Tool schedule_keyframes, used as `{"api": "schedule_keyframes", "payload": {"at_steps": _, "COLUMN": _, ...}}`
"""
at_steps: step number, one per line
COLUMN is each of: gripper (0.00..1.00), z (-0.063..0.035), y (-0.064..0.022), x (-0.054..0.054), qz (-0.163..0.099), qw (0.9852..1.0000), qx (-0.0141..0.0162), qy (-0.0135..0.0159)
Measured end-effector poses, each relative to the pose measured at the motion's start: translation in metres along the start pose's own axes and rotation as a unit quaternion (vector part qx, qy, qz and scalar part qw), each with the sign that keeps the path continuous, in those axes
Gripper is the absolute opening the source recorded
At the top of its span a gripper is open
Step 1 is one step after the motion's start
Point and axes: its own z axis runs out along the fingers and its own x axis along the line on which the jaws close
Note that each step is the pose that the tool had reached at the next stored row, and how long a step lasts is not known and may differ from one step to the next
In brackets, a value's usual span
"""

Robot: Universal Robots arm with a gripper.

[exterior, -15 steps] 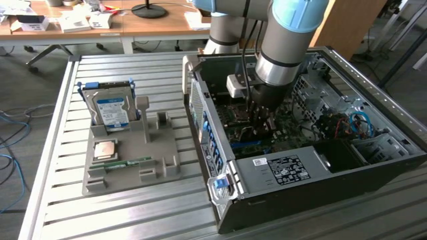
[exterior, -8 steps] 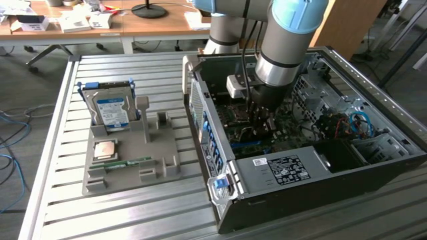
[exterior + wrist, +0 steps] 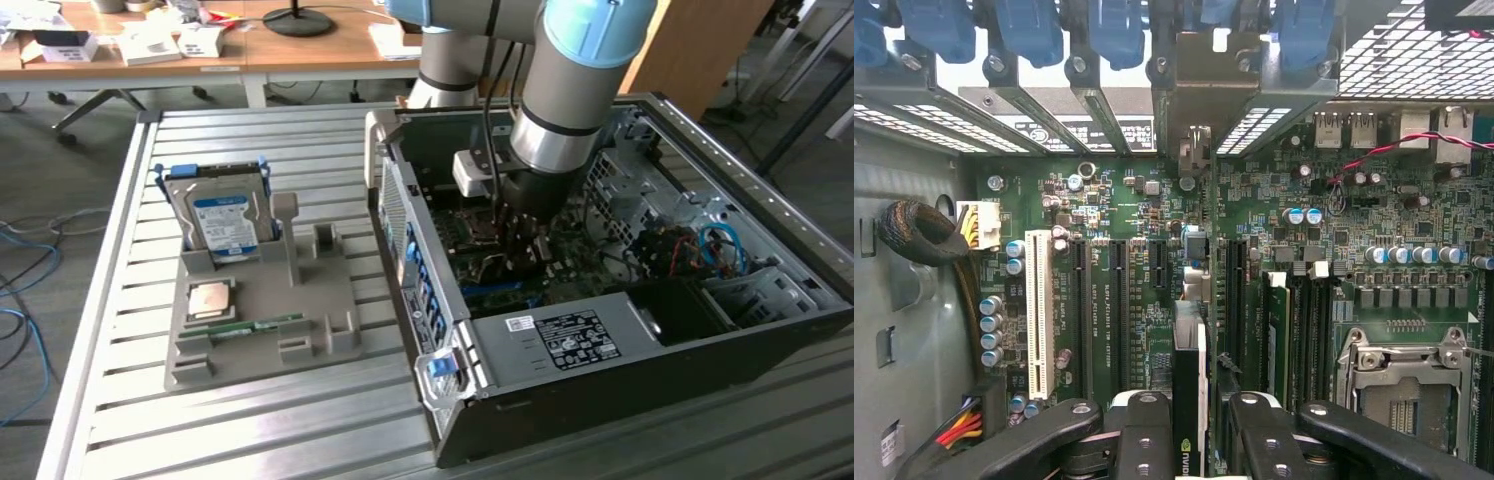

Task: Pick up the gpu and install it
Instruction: 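Insert the gpu into the slot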

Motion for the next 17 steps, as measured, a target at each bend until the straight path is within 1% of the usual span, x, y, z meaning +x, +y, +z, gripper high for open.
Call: {"api": "schedule_keyframes", "payload": {"at_steps": 17, "gripper": 0.27, "z": 0.0001, "y": 0.0009, "x": 0.0000, "qz": 0.000, "qw": 1.0000, "qx": 0.0001, "qy": 0.0000}}
